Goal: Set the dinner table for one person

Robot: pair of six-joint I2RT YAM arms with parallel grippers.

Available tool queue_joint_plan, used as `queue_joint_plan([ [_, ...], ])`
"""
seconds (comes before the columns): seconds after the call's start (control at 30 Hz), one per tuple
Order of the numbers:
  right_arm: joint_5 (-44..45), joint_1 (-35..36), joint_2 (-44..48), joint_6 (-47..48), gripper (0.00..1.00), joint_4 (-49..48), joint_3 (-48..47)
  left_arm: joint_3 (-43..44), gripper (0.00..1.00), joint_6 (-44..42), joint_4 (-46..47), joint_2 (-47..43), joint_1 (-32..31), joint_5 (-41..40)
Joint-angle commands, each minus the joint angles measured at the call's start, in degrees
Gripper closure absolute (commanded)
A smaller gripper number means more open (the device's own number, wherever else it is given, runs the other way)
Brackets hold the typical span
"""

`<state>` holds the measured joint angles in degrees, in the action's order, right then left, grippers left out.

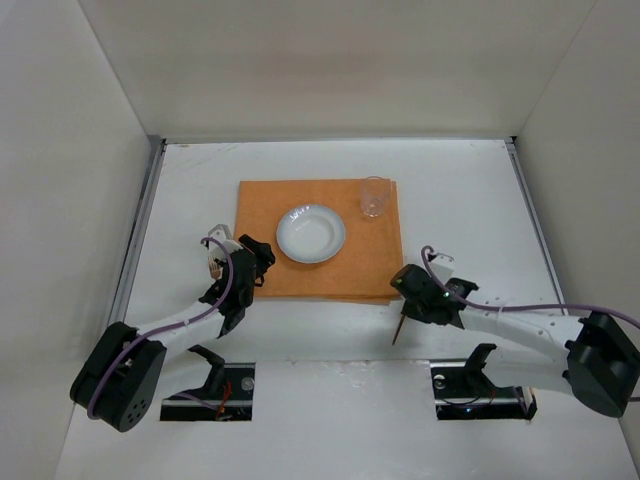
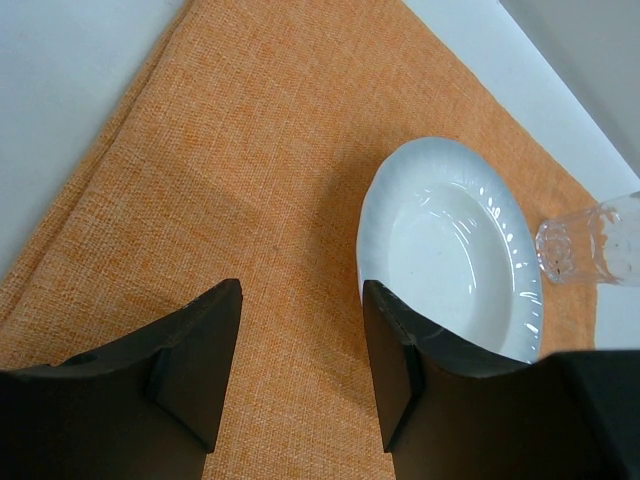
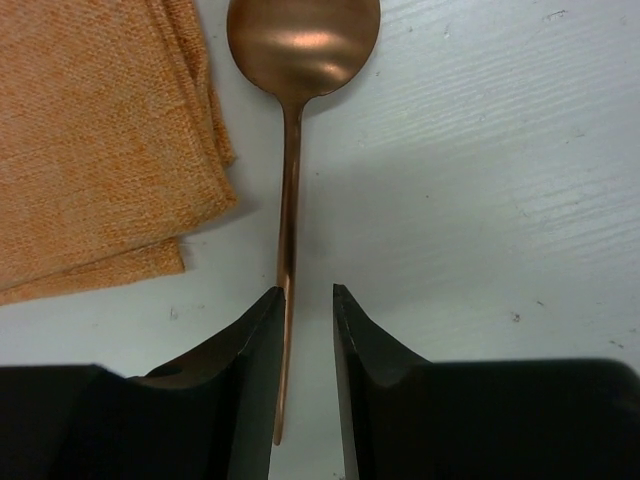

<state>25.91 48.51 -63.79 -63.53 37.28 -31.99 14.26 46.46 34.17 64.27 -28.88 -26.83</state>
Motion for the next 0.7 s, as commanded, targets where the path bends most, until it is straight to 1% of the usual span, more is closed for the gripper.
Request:
queue_joint_plan([
  [0.0,0.0,0.3,-0.4,-0.6,0.68,-3.0,-1.4,1.5,0.51,0.6,2.7,-0.7,-0.4,-0.1],
  [0.1,-0.7,0.0,-0.8,0.9,0.68,-5.3,-1.4,1.6,0.51,0.7,2.7,-0.4,-0.4,0.3],
  [0.27,-0.7,0.0,0.3,1.0,0.69,-5.6,-2.0,1.7,0.51,0.8,2.7,0.3,-0.5,0.3],
  [0.47,-1.0,-1.4,-3.7,1.7,0.7,-7.6,-1.4,1.6,0.51,1.0,2.7,0.0,-0.3,0.3],
  [0.57,-1.4,-1.7,-6.1,2.0,0.77,-8.5,-1.5,1.6,0.51,1.2,2.7,-0.1,-0.2,0.7],
  [0.67,-0.4,-1.7,-5.7,1.3,0.85,-8.3,-1.6,1.6,0.51,0.9,2.7,-0.1,-0.3,0.3],
])
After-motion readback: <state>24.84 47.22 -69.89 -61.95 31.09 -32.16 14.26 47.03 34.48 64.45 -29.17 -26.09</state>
